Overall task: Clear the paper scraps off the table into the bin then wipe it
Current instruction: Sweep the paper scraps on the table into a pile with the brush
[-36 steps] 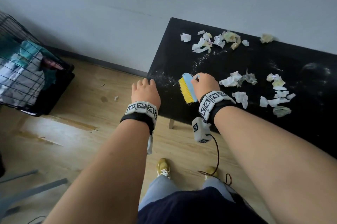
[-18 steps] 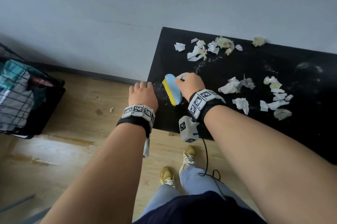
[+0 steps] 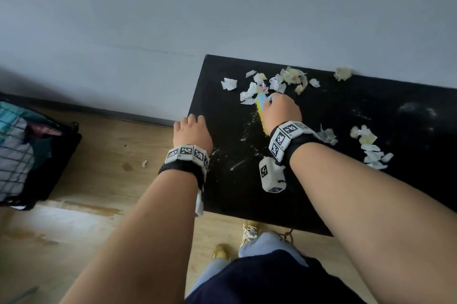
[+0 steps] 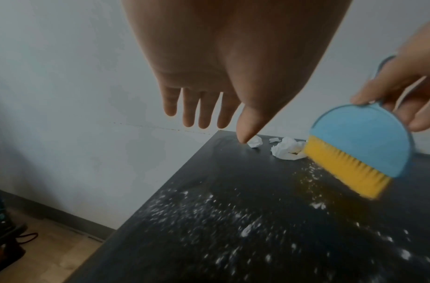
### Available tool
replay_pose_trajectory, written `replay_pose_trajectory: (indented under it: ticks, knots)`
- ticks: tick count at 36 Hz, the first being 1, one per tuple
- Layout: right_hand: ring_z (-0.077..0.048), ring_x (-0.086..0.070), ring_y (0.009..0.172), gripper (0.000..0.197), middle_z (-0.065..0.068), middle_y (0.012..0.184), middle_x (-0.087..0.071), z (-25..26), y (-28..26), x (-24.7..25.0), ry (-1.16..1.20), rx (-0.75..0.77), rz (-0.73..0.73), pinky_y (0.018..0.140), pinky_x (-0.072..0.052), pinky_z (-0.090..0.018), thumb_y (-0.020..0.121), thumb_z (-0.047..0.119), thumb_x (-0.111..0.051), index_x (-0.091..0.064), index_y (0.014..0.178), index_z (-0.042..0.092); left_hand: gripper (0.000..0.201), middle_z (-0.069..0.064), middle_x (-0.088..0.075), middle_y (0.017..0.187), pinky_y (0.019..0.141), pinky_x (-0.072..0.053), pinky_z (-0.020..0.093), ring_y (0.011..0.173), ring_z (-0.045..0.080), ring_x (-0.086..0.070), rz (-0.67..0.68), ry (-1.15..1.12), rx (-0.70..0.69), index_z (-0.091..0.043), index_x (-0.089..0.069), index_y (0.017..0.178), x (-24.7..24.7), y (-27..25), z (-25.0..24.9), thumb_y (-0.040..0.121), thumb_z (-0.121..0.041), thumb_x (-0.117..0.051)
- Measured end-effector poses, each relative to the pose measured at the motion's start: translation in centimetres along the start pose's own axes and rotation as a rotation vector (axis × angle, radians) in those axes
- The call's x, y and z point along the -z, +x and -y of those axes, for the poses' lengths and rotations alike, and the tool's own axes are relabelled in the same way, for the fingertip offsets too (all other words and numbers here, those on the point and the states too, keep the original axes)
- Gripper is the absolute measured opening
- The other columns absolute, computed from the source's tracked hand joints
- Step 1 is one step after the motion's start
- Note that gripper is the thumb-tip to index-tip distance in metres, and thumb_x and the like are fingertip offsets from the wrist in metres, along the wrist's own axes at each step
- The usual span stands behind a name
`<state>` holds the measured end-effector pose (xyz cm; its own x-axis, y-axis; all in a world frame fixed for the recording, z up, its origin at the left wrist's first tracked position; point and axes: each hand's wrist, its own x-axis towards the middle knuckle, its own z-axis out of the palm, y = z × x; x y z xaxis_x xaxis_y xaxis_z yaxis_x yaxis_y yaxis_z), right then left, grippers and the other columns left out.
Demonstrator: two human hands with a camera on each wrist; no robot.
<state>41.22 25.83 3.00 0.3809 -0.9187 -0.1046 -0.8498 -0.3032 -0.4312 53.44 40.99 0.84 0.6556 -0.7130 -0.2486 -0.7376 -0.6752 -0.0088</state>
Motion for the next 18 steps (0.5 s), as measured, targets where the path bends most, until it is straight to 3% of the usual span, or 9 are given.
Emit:
replay_pose_trajectory:
  ticks: [3, 13, 16, 18]
  knots:
    - [-0.03, -0.063, 0.094, 0.028, -0.011, 0.1, -0.066, 1.3, 1.4, 0.9, 0.098, 0.041, -0.007, 0.067, -0.036, -0.03, 0.097, 0.025, -0.042, -0.064, 0.101, 0.007, 0.038, 0.009, -0.048, 0.134, 0.109, -0.033, 0.043, 0.126, 0.028, -0.043, -0.012, -0.034, 0.004, -0.013, -0.044, 0.132, 0.9, 1.4, -1.4, 0.094, -0.022, -0.045]
    - [-0.02, -0.054, 0.083, 0.023, -0.005, 0.096, -0.065, 5.7, 5.6, 0.9, 0.325, 0.042, 0.044, 0.067, -0.033, -0.026, 0.096, 0.027, -0.047, -0.063, 0.09, 0.011, 0.042, 0.01, -0.046, 0.137, 0.111, -0.032, 0.042, 0.129, 0.028, -0.041, -0.049, -0.044, 0.032, -0.012, -0.041, 0.137, 2.4, 4.9, -1.3, 0.097, -0.024, -0.044]
    - [-0.022, -0.061, 0.083, 0.022, -0.004, 0.093, -0.065, 6.6, 6.8, -0.1, 0.388, -0.006, 0.08, 0.069, -0.046, -0.029, 0.093, 0.028, -0.048, -0.064, 0.088, 0.014, 0.043, 0.01, -0.046, 0.137, 0.111, -0.032, 0.042, 0.129, 0.029, -0.041, -0.042, -0.038, 0.029, -0.012, -0.04, 0.138, 2.4, 5.8, -0.8, 0.097, -0.022, -0.045]
    - [-0.026, -0.068, 0.08, 0.02, -0.006, 0.09, -0.069, 7.4, 7.5, -0.7, 0.456, -0.048, 0.096, 0.072, -0.057, -0.041, 0.091, 0.029, -0.049, -0.059, 0.08, 0.016, 0.042, 0.01, -0.047, 0.135, 0.111, -0.032, 0.042, 0.128, 0.028, -0.042, -0.042, -0.03, 0.021, -0.012, -0.041, 0.137, 2.2, 6.5, -0.6, 0.096, -0.022, -0.045]
